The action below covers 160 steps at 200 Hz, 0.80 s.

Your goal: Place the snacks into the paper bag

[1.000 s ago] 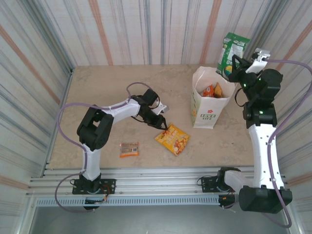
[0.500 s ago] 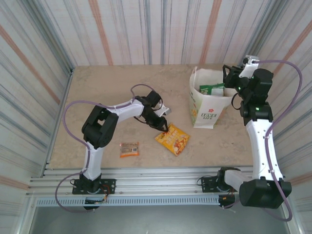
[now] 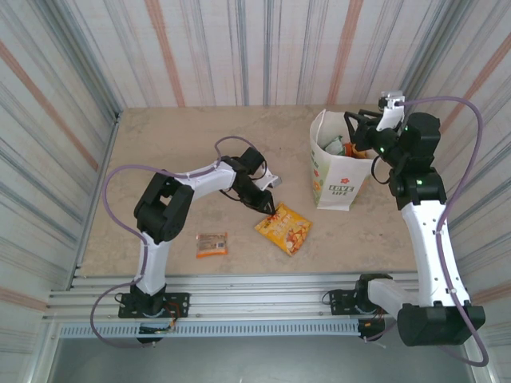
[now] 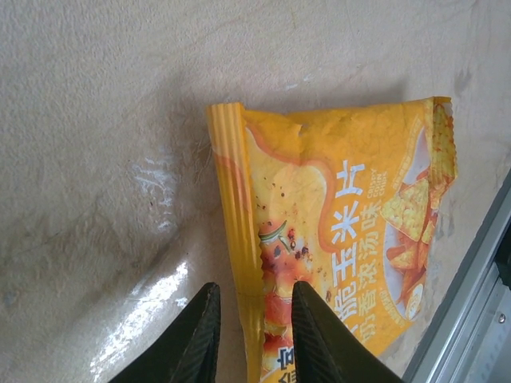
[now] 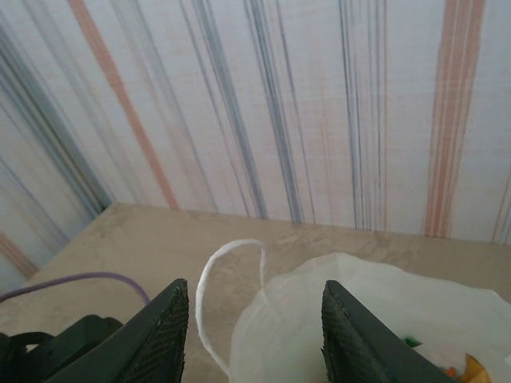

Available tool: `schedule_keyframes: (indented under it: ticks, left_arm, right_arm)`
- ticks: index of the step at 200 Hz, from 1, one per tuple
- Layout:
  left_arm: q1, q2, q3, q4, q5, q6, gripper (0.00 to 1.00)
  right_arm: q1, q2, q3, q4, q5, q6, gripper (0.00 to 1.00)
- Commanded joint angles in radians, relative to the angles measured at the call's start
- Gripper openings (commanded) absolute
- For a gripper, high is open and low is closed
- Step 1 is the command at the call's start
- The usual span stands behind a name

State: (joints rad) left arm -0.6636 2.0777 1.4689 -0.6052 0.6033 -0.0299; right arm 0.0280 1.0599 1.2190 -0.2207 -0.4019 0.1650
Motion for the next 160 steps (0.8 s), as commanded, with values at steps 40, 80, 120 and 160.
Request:
schedule_keyframes:
  ticks: [40, 80, 120, 160]
  left_arm:
    - [-0.016, 0.086, 0.029, -0.030, 0.024, 0.015, 0.27]
    - [-0.017, 0.046, 0.047, -0.070, -0.007, 0.050, 0.04]
    - [-0.007, -0.117, 0.091, -0.168, -0.093, 0.140, 0.00]
    - [-0.005, -0.295, 0.120, -0.237, -0.140, 0.294, 0.00]
  right_arm:
    - [0.042, -0.018, 0.031, -0.040, -0.021, -0.043, 0.47]
    - [0.071, -0.026, 0.024, -0.050, -0.042, -0.080, 0.46]
    - [0.111, -0.008, 0.019, -0.053, -0.118, -0.171, 0.47]
    - [0.157, 0.026, 0.019, -0.091, -0.259, -0.298, 0.51]
